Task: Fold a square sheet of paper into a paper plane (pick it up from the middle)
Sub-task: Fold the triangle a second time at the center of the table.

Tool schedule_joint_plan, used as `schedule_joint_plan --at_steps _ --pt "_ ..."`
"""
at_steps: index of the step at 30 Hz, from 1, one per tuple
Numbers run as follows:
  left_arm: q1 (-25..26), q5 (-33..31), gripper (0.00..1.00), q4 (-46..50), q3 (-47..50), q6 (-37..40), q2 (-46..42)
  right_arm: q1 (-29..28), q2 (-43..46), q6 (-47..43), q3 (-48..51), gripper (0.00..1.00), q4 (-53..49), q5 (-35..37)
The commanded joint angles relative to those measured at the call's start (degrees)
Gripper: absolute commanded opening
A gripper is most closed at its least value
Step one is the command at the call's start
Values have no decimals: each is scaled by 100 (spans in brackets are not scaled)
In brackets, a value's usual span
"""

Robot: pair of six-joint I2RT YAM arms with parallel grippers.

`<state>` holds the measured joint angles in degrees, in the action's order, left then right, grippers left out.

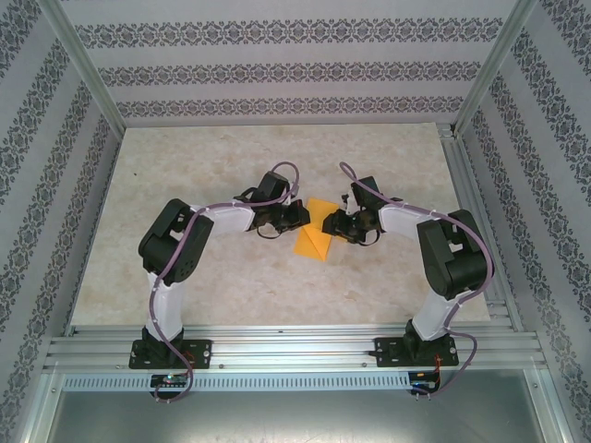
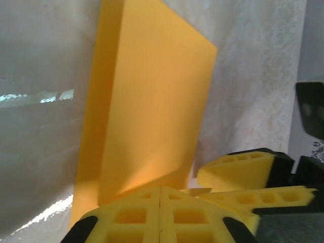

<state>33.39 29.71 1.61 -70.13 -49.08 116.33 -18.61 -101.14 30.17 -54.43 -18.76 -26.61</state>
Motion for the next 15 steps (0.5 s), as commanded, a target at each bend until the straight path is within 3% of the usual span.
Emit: schedule_joint_plan --at_steps 1,12,15 --pt "-52 105 8 -1 -18 3 218 19 -186 33 -168 48 93 127" --pt "-51 -54 7 410 -45 87 442 -57 -388 94 -239 49 368 -113" --pt "-51 -61 7 427 -71 97 460 -111 -483 56 -355 43 334 -167"
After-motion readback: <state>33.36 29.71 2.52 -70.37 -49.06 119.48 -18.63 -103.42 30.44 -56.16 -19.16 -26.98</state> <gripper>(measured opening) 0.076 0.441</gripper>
